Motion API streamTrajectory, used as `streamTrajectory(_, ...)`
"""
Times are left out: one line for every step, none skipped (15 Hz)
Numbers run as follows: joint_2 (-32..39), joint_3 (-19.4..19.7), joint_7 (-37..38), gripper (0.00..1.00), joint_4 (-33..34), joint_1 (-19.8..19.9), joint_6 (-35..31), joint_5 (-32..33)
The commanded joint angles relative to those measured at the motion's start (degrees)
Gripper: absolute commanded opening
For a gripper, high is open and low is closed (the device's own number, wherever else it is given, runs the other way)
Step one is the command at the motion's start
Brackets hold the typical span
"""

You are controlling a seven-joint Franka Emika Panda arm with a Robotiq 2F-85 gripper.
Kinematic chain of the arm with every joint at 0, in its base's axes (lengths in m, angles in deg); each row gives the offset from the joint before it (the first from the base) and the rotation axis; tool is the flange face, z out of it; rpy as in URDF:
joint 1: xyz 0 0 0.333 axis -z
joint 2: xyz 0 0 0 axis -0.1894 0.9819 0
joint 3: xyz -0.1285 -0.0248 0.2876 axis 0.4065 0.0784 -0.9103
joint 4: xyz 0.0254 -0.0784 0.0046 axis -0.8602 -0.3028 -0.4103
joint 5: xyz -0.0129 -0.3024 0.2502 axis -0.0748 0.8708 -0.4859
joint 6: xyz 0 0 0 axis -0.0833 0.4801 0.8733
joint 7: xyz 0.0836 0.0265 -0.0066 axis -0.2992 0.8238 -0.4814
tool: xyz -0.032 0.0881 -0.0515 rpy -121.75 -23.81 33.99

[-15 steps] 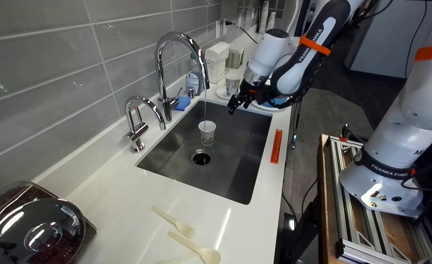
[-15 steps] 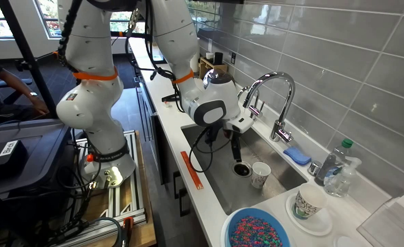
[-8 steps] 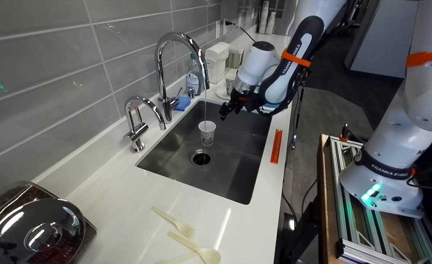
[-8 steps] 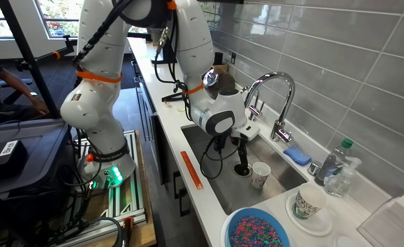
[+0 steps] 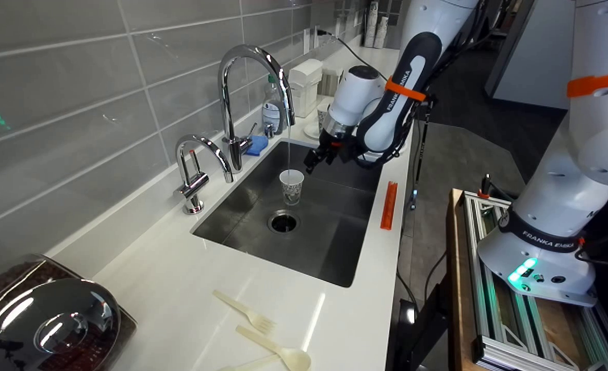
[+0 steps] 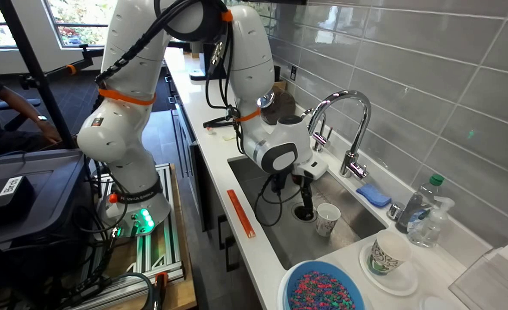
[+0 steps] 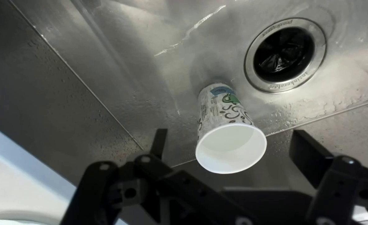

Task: Empty the cup that's in the sink

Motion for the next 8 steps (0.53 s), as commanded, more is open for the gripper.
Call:
streamTrajectory(2.91,-0.61,-11.35,1.0,1.2,-0.53,-2.62,-13.53)
streamTrajectory(3.61,-1.32,-13.51,1.0,1.64,0.0,-3.05,-16.24)
streamTrajectory(4.26,-2.34,-15.07,1.0,2.06,0.78,-3.63,-18.44)
streamTrajectory(4.88,-3.38,-16.49,1.0,2.41,1.59,-4.38,-20.15)
streamTrajectory(5.56,-4.2,-17.65,1.0,2.75,2.26,-5.09,-21.31)
streamTrajectory(6.27,-4.76,-18.62,1.0,3.16,2.74,-5.44,-22.16)
streamTrajectory(7.02,-5.7,-19.58,1.0,3.59,3.56,-6.19,-22.65)
streamTrajectory(7.58,-6.14,-20.18,1.0,3.99,3.98,-6.56,-23.05)
